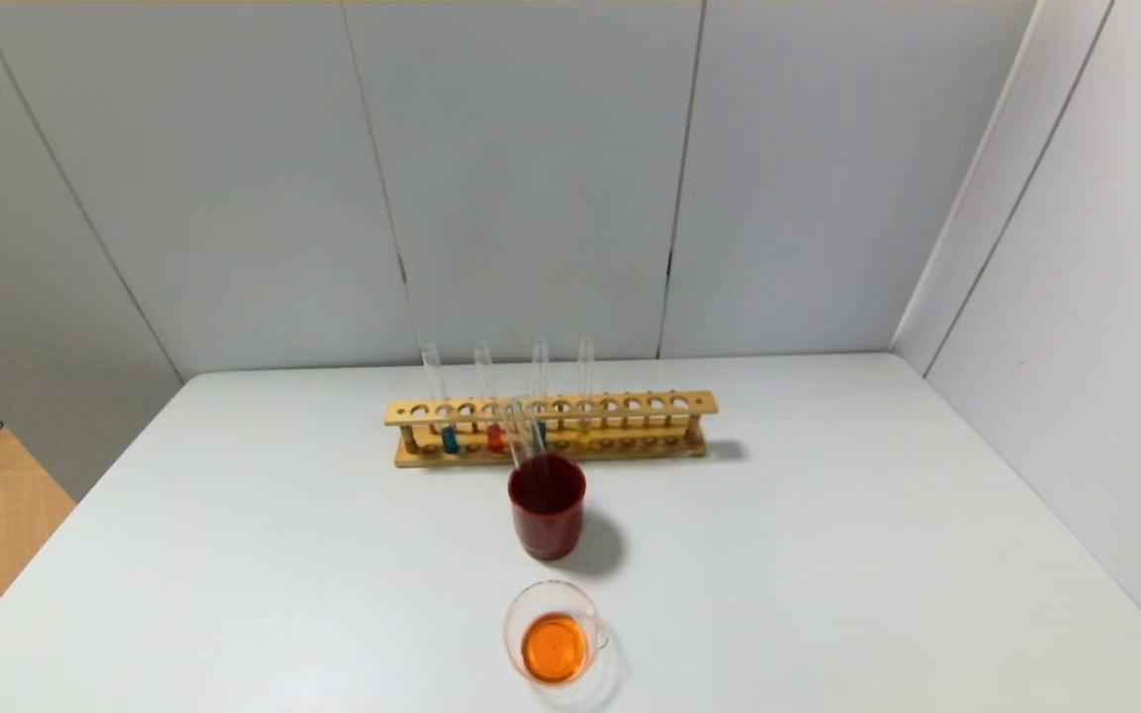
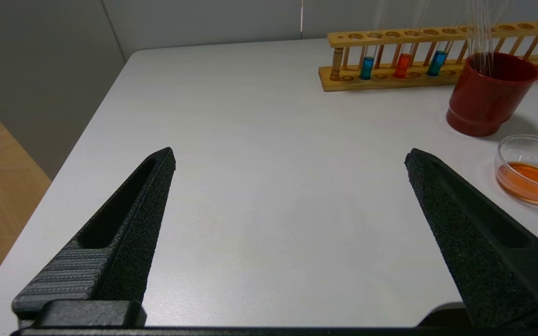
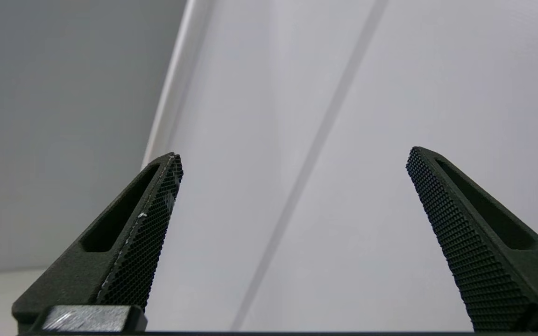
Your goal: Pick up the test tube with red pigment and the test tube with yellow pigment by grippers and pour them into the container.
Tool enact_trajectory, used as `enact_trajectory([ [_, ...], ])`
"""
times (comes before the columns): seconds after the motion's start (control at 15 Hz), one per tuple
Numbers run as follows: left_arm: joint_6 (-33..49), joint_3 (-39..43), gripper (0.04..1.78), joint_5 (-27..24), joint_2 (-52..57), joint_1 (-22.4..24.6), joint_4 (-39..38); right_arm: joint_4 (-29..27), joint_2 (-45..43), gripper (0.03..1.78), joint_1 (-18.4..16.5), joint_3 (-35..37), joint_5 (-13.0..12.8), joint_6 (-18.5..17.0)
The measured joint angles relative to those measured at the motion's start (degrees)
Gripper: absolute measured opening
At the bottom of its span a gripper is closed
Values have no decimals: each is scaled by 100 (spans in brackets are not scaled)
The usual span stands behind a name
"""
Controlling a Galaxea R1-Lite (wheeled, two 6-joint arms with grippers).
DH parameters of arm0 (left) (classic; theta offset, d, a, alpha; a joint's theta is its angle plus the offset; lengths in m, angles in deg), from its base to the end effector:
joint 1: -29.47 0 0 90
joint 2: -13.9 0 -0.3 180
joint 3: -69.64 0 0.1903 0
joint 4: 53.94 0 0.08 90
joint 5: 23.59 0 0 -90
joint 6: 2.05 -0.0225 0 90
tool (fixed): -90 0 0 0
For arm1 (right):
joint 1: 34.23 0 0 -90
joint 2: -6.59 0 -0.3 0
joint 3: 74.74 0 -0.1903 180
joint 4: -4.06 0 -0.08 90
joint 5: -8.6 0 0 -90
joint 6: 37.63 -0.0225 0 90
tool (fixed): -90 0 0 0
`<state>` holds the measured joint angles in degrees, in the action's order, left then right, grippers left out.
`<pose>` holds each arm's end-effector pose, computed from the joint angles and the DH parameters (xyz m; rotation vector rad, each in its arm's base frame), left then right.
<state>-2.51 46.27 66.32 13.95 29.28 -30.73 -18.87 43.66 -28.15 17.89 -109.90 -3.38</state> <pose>-0.0229 0.0000 0.0758 0.0080 -0.0037 -0.0049 -0.0279 -0.0138 0.3731 -0.4369 -0.3280 -0.5057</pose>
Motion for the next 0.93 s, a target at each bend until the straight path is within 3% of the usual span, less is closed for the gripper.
enact_trajectory([
  [0.13, 0, 0, 174, 0, 0, 0, 0, -870, -730, 175, -110, 96, -55, -278],
  [0.4, 2, 0, 174, 2, 0, 0, 0, -2328, -1731, 175, -319, 929, 130, -1976],
  [0.53, 2, 0, 174, 0, 0, 0, 0, -2414, -2177, 175, -424, 1665, 720, -2759],
  [0.67, 0, 0, 174, -1, 0, 0, 2, -2416, -2694, 175, -542, 2400, 1637, -3583],
  [0.8, 0, 0, 174, 2, 0, 0, 0, -2311, -3190, 175, -590, 3106, 2360, -4106],
  [0.93, 0, 0, 174, 2, 0, 0, 2, -1979, -3479, 175, -611, 3886, 2586, -4208],
])
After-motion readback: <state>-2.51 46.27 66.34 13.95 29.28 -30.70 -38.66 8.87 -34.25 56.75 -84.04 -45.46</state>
